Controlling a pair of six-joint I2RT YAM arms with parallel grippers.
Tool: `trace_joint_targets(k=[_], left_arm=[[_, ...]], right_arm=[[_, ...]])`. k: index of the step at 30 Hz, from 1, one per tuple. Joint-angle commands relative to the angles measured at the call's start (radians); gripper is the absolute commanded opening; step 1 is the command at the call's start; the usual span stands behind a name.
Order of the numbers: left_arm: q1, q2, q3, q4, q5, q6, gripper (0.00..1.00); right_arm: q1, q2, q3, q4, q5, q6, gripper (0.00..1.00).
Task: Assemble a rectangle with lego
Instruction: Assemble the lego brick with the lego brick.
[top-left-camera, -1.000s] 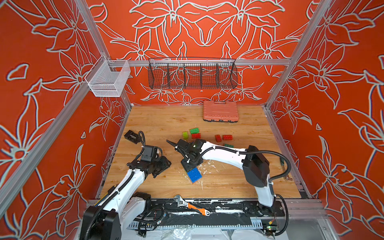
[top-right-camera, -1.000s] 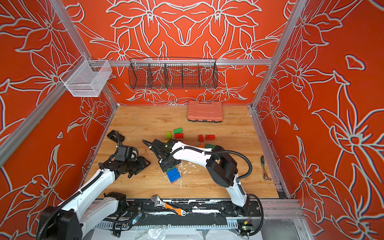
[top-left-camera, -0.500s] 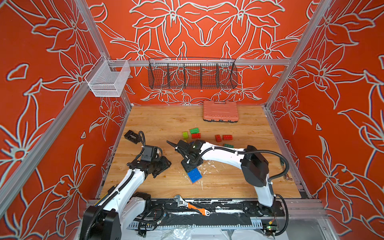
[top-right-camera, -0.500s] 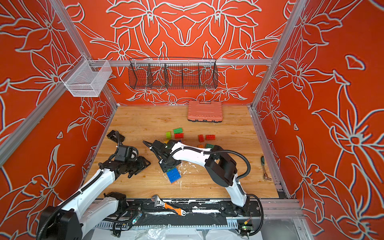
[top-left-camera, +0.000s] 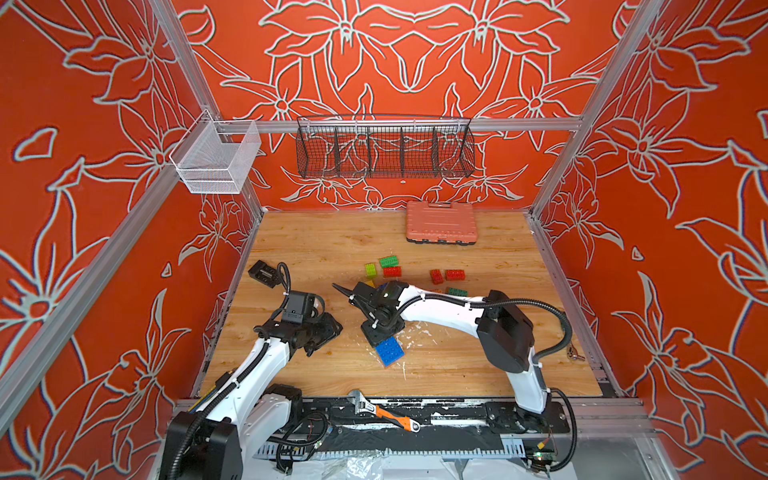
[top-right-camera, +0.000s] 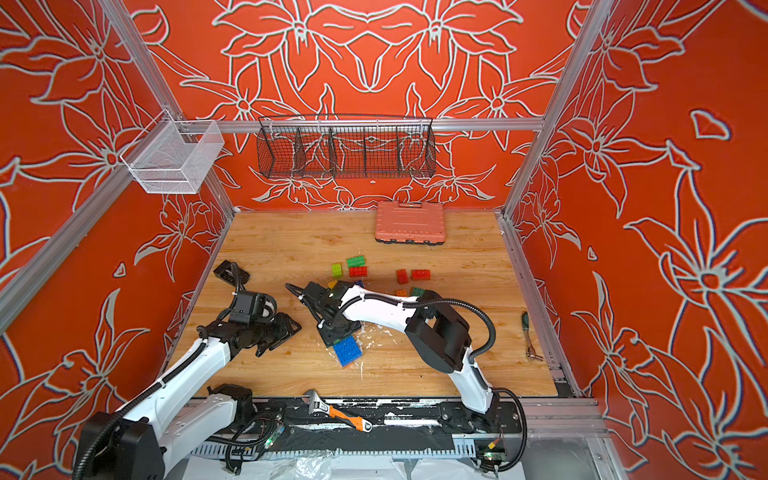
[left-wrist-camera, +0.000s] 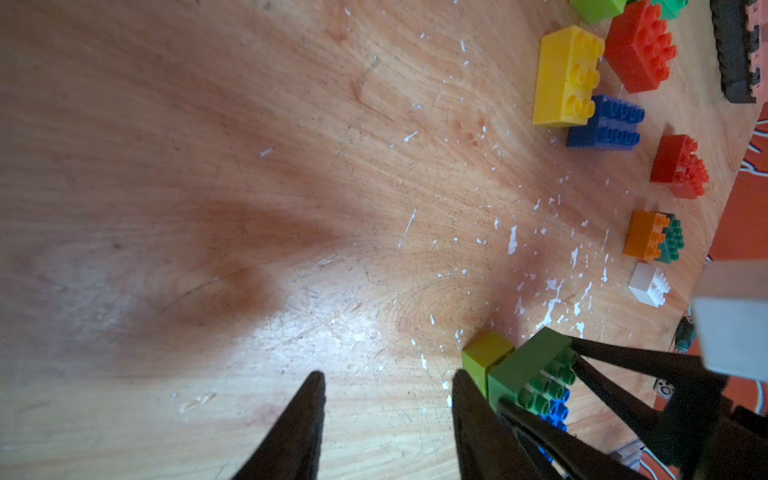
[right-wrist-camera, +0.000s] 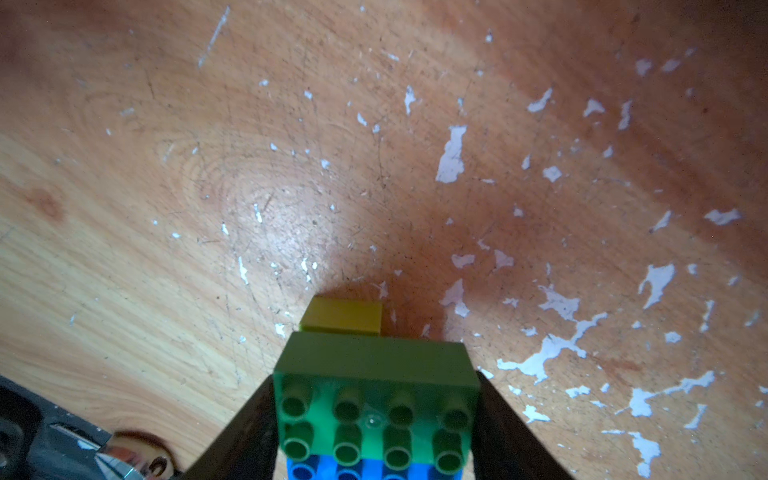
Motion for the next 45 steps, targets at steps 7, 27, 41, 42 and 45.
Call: trace_joint_targets(k=[7,27,41,42,45], left_arm=[[0.005,-0.008,-0.013,-0.019,-0.005,0.006,0.48],[0.005,0.010,-0.017,-0.006,-0.016,0.001,0.48],[0.005,0.046,-0.005,-0.017,0.002,0.012,0.48],[0.005,0.048,-0.002,-0.020,0.007,0.014,0.49],[0.005,0.046,0.009,-0.032,0.013,0.018,0.49]], right_arm=[[0.006,0.013,-0.038,-0.008,0.010,0.016,0.51],[0.033,0.065,-0.117,-0.051,0.122,-0.015,0.41],[0.048,0.093,-0.151,0.021,0.034,0.042,0.42],[0.046,0.089,-0.147,0.017,0.032,0.042,0.43],[0.047,0.074,-0.124,-0.009,0.052,0.028,0.48]])
